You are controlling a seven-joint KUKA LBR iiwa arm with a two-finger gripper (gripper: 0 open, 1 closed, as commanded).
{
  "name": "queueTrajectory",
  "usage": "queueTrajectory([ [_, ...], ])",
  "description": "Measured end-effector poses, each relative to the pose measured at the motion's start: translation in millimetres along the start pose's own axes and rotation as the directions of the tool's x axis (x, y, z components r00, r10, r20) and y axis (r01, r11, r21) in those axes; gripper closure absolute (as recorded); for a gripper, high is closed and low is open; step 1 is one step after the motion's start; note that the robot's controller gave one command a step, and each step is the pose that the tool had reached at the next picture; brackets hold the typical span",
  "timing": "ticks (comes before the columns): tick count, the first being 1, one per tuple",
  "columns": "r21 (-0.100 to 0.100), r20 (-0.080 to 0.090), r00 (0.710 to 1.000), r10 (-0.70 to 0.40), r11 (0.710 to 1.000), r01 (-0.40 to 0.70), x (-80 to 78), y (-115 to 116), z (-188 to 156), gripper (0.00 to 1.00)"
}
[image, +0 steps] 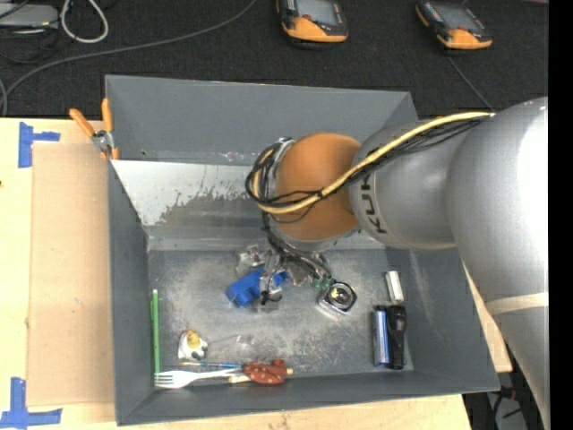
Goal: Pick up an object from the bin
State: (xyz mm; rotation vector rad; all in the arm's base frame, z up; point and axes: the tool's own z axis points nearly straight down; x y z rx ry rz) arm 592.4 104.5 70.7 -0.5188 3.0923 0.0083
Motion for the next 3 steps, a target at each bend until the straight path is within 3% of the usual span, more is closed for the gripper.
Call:
queueTrajectory([
  [2, -0.001, -0.002, 1.0, 0.002, 1.0, -0.002, 0.7, 0.2, -13.0, 1.0],
  [3, -0.001, -0.003, 1.0, 0.003, 1.0, -0.003, 1.0, 0.9, -38.7, 1.0],
])
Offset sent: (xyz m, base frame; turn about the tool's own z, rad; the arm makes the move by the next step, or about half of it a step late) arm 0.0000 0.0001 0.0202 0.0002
